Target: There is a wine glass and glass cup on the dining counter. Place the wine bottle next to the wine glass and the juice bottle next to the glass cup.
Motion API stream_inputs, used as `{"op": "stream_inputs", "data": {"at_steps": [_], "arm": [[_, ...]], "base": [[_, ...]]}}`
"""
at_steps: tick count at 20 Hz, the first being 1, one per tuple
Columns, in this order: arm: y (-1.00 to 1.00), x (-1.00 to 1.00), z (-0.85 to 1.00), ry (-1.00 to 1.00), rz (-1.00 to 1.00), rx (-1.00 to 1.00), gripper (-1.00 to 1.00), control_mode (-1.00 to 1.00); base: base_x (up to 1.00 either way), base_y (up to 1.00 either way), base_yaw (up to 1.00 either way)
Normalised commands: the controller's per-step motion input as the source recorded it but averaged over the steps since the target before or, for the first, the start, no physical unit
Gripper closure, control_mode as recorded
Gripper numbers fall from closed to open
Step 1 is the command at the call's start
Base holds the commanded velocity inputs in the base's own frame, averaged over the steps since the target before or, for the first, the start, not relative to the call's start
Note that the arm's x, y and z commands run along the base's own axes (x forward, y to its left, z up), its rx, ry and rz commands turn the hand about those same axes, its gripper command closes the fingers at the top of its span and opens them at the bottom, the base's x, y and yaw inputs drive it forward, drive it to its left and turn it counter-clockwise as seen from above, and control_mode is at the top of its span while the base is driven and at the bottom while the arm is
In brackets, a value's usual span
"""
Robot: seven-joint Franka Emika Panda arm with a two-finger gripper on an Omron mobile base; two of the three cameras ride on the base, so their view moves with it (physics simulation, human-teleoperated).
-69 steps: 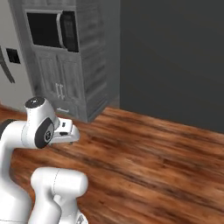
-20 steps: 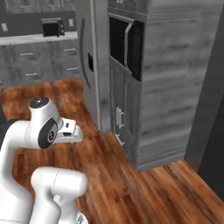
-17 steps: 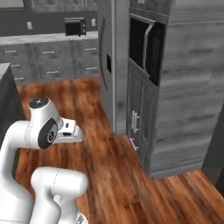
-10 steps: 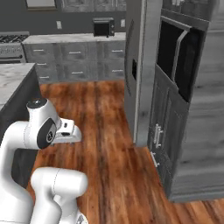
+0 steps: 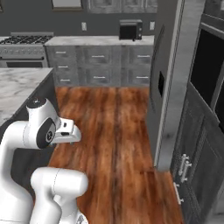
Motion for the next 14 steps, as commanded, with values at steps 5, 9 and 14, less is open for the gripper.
{"op": "stream_inputs", "data": {"at_steps": [5, 9, 14], "arm": [[0.00, 0.00, 0.00, 0.00, 0.00, 0.00, -1.00, 1.00], [0.00, 0.00, 0.00, 0.00, 0.00, 0.00, -1.00, 1.00], [0.00, 0.00, 0.00, 0.00, 0.00, 0.00, -1.00, 1.00]], "base": [[0.83, 0.04, 0.30], [0.92, 0.01, 0.22], [0.94, 0.00, 0.13]]}}
